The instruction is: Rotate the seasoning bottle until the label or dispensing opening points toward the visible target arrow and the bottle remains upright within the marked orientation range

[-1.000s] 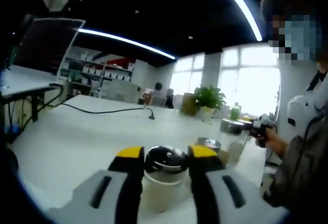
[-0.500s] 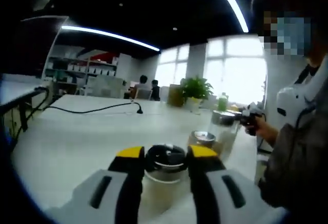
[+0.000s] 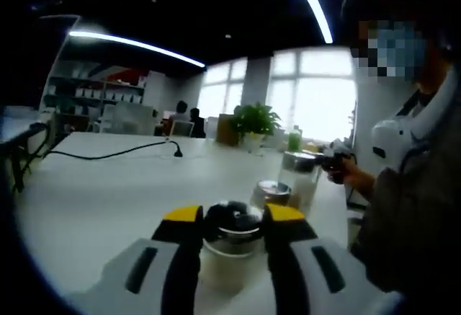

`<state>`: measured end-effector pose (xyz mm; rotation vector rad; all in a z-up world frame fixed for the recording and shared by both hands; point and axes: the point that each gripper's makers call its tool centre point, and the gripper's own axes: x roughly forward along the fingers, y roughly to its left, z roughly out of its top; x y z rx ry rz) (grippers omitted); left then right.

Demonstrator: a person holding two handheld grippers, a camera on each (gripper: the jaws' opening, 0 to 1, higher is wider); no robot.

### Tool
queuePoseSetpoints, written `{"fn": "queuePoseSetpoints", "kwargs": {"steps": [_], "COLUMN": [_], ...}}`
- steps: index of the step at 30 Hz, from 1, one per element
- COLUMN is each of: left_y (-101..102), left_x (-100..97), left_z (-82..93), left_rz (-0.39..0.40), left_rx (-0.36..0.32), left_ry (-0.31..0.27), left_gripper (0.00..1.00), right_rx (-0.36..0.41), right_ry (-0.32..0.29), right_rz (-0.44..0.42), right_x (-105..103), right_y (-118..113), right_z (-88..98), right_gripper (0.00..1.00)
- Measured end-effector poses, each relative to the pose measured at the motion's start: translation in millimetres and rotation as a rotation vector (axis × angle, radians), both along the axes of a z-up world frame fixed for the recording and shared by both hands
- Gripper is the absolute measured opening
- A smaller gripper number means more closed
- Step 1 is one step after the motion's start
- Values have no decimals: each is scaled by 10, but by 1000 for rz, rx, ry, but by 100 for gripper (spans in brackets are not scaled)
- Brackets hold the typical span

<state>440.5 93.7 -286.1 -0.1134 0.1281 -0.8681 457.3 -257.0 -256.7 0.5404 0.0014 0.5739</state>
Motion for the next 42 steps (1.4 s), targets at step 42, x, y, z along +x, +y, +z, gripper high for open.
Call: {"fn": "queuePoseSetpoints", "kwargs": {"steps": [42], "left_y": [233], "left_x": [-22], "left_z": [410], "left_rz": [91], "left_rx": [-84], "left_ry": [-98], "left_gripper": [53], "right_rx": [-25], "right_ry": [-39], "right_rz": [14], "right_x": [-41], "right_y": [32], "right_z": [113], "right_gripper": [18]}}
